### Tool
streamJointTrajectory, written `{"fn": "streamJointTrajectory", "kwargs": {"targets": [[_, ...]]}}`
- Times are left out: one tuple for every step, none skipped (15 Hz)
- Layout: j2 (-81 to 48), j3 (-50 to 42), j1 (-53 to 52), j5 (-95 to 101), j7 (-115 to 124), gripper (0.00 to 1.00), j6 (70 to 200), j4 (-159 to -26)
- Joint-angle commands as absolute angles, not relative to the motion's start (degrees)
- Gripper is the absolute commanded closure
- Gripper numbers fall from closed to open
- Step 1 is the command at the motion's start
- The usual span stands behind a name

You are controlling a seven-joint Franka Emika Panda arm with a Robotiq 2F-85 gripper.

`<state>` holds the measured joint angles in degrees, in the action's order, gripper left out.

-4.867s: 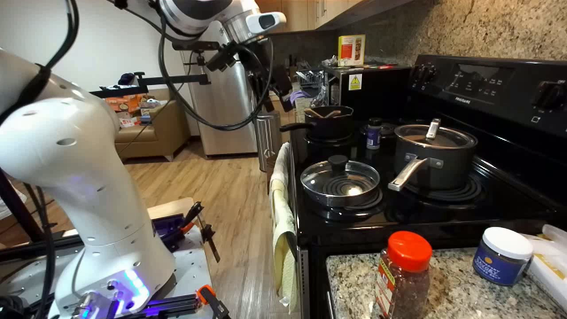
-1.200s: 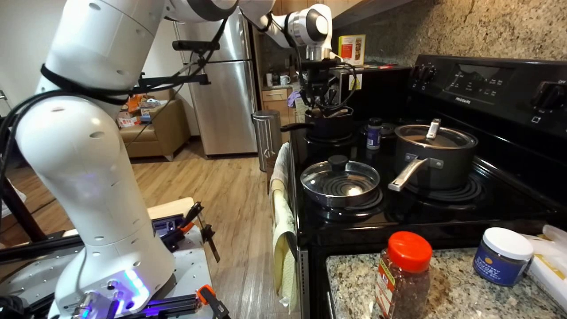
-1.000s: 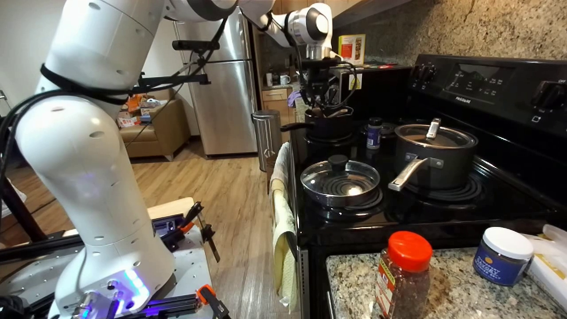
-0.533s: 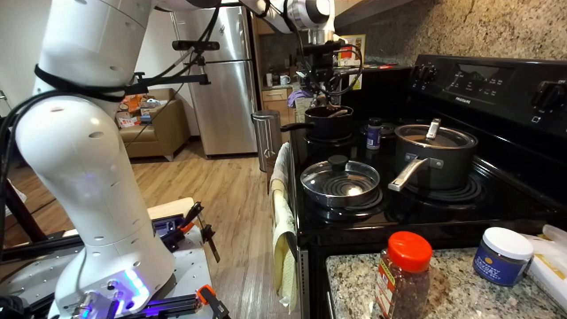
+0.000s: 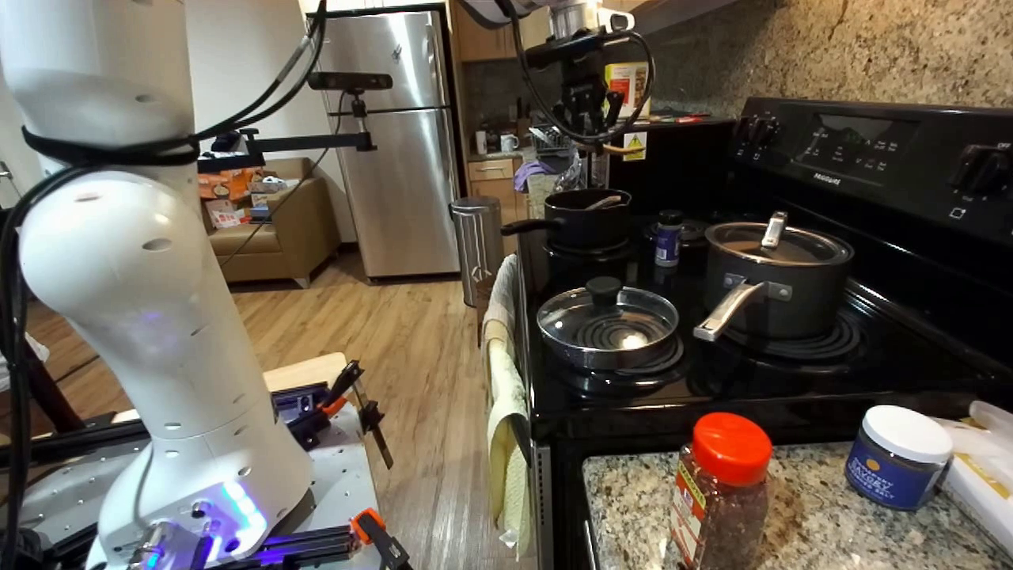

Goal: Remove one wooden spoon from the pot

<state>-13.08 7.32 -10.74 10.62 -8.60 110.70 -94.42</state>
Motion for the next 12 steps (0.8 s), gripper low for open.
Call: {"fn": "streamJointTrajectory", "kwargs": {"targets": [[-3.2,6.5,-8.4,7.5,-2.7,0.91,121.0,-108.5],[-1.3,6.1,-8.0,6.6,-1.0,0.91,123.4,-111.6],[0.4,5.8,-7.5,5.7,0.5,0.91,126.2,-114.8],[2.0,5.4,-7.0,4.5,1.4,0.91,128.8,-118.1],[3.5,5.1,-6.7,3.8,2.5,0.91,131.8,-121.5],[4.9,4.8,-6.3,2.9,3.4,0.91,134.6,-125.0],[6.2,4.5,-6.1,2.2,4.9,0.91,137.5,-128.5],[7.2,4.3,-5.8,1.2,4.9,0.91,140.6,-131.8],[7.5,4.1,-5.6,1.1,6.6,0.91,142.9,-134.0],[7.7,3.9,-5.5,-0.5,7.0,0.91,146.4,-136.5],[7.7,3.9,-5.4,-1.4,7.6,0.91,149.0,-138.2],[7.2,3.8,-5.4,-2.4,8.3,0.91,151.6,-139.7]]}}
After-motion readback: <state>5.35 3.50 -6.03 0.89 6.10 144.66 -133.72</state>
